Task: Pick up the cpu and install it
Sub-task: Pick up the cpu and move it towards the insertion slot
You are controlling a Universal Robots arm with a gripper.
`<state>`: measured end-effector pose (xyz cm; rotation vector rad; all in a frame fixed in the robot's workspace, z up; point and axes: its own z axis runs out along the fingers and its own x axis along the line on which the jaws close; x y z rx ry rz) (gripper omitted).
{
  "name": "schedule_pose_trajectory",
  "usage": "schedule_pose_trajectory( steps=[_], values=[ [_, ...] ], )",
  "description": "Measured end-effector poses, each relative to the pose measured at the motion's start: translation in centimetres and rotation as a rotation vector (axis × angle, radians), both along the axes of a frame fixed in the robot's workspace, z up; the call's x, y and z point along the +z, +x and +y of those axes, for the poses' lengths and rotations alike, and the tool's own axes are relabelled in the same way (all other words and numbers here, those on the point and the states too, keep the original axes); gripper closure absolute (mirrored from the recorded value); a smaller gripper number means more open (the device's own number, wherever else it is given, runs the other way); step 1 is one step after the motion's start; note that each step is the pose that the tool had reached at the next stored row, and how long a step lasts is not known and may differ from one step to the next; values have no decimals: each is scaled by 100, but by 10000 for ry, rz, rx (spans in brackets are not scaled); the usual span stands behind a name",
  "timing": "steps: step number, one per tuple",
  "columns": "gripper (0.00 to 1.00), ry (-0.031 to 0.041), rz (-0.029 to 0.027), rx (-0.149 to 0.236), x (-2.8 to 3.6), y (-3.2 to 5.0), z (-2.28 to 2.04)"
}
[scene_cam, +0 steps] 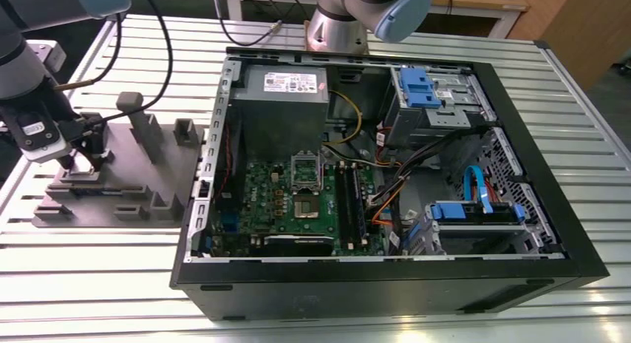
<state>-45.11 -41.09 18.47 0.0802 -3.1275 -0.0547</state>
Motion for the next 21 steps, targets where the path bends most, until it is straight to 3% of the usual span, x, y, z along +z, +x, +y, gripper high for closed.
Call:
schedule_pose_trajectory(
  steps=[9,16,21],
  values=[
    [53,0,-1,1,2,28,-1],
    [53,-1,1,-5,68,28,-1],
    [53,0,0,-26,72,29,-1]
  ],
)
